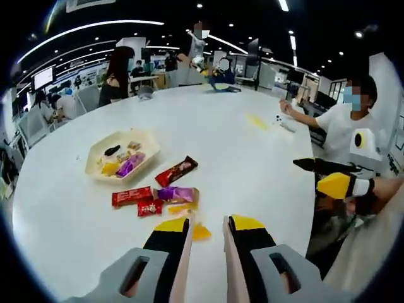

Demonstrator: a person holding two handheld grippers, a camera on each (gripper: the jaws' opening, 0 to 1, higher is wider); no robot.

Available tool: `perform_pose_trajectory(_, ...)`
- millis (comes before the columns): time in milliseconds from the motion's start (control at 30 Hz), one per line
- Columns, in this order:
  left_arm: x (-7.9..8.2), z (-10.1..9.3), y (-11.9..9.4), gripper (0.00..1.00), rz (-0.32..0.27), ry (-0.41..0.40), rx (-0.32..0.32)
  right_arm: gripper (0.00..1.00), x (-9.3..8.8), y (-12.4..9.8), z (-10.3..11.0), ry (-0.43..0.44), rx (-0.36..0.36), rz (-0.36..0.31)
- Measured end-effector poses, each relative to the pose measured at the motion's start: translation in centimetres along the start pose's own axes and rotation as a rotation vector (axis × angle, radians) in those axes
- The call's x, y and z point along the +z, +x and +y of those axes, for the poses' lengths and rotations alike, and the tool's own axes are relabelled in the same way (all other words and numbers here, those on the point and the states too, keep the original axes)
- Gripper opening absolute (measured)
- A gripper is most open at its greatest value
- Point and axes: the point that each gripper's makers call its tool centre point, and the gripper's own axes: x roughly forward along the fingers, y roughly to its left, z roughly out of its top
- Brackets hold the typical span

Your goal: Place the target food into the container with the food tongs after gripping and lifting it, then release it inside without dropping or visibly crushing the food.

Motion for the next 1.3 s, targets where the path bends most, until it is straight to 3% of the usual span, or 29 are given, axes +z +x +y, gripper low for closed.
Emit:
perform_pose_trajectory(33, -0.6, 0.4, 0.2, 0.23, 0.039, 0.002, 0.022, 0.82, 0.0, -0.1, -0.1, -0.010, -0.006, 0.001)
perform_pose_trajectory(200, -0.7, 0.8, 1.1, 0.23, 0.064, 0.007, 0.052, 0.80, 1.1, -0.6, -0.2, -0.060, -0.032, -0.010)
perform_pose_trajectory(433, -1.1, 2.1, 1.8, 0.24, 0.093, -0.025, 0.110, 0.78, 0.2, -0.7, -0.5, -0.051, -0.044, 0.025)
perform_pose_trajectory(667, -1.2, 1.7, 3.2, 0.25, 0.125, -0.060, 0.101, 0.77, 0.3, -0.3, -0.4, -0.050, -0.033, 0.035)
perform_pose_trajectory(1300, -0.8, 1.7, 4.5, 0.26, 0.166, -0.139, 0.120, 0.71, 0.0, 0.4, -1.1, -0.017, -0.012, 0.070)
